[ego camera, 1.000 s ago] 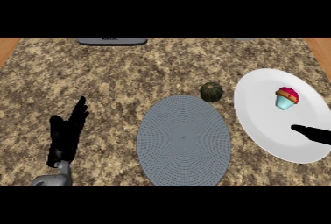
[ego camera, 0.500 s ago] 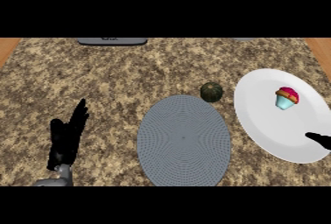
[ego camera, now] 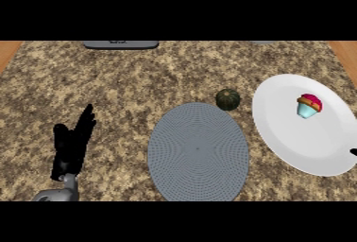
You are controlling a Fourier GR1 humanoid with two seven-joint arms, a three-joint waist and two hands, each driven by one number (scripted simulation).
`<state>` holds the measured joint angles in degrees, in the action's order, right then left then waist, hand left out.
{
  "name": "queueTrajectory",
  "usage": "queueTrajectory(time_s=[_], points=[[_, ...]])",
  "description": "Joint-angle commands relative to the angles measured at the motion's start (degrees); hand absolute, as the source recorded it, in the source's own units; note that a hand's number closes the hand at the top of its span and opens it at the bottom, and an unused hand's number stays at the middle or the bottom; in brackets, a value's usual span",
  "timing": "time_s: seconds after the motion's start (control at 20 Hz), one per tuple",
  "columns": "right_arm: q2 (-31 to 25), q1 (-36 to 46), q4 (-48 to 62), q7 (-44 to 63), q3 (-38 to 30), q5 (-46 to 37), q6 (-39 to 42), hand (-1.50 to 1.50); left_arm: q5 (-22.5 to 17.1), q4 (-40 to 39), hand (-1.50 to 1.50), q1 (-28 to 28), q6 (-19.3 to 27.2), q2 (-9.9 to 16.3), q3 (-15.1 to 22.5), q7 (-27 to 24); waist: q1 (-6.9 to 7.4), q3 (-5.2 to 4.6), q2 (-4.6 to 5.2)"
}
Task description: Pick the cupcake from the placemat and place it in the plate
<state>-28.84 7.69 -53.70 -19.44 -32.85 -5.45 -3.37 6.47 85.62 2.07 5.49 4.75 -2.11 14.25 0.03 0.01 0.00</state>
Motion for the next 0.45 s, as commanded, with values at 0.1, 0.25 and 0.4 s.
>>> queueTrajectory(time_s=[0.1, 0.25, 0.4], points=[[-2.8, -1.4, 2.1, -2.0, -2.0, 2.3, 0.3, -1.5, 2.6, 1.6, 0.0, 0.4, 2.6, -2.2, 2.3, 1.6, -0.04, 0.0, -0.02], [-5.4, 2.6, 10.9, -4.1, -1.1, 1.0, -0.7, -1.5, -0.6, 0.3, 0.0, -1.2, -1.5, 0.7, -0.6, -0.9, 0.15, 0.01, 0.02], [-5.4, 3.6, 17.8, -9.9, -1.5, -0.4, -3.8, -1.5, -1.3, 1.8, 0.0, 0.5, -2.1, 2.4, -2.1, 1.4, 0.34, 0.04, 0.07]])
